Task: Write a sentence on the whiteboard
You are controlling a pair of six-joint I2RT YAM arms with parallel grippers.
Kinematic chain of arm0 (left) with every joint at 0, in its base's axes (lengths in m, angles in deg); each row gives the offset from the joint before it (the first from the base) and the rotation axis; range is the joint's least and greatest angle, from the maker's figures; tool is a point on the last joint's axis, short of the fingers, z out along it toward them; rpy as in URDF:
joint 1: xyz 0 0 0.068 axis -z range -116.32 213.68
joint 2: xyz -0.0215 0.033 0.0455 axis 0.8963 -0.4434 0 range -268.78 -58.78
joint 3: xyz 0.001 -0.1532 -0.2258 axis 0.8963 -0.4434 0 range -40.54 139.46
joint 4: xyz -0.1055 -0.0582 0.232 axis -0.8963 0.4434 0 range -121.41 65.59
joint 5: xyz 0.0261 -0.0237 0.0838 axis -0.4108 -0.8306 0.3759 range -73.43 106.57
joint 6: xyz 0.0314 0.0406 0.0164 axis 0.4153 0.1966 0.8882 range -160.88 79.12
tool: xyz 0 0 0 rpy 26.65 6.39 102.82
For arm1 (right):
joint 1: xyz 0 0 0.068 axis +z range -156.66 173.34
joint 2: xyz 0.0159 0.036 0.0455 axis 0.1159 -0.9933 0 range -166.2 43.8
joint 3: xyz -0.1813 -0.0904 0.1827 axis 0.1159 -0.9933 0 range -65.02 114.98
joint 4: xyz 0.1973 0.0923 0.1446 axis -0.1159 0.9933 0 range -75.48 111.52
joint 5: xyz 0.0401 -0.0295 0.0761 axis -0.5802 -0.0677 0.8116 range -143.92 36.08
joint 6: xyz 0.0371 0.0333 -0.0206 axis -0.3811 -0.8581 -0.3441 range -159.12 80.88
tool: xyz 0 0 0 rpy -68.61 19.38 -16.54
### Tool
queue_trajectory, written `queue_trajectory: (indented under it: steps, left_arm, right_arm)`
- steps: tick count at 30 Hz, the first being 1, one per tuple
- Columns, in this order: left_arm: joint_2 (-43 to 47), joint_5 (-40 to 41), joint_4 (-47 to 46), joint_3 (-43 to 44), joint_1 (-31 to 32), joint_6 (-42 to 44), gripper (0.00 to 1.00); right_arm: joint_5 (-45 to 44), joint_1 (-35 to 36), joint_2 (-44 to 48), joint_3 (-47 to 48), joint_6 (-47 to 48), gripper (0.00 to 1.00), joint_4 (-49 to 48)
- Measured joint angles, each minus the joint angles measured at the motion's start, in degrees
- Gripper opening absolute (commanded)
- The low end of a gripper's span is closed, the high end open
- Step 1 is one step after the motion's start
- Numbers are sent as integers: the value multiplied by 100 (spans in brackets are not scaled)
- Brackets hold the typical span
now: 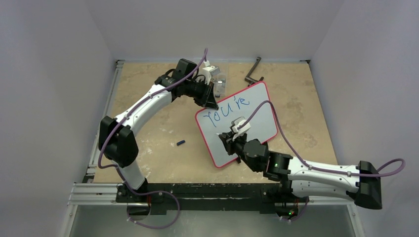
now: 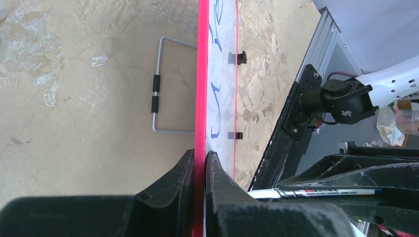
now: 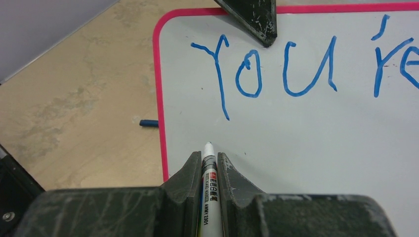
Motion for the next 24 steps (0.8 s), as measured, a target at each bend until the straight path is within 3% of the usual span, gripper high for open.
queue_trajectory:
  steps: [24]
  left_arm:
    - [0, 37, -20, -2, 0, 17, 0]
  right_arm:
    - [-201, 37, -846, 20, 90, 0, -420]
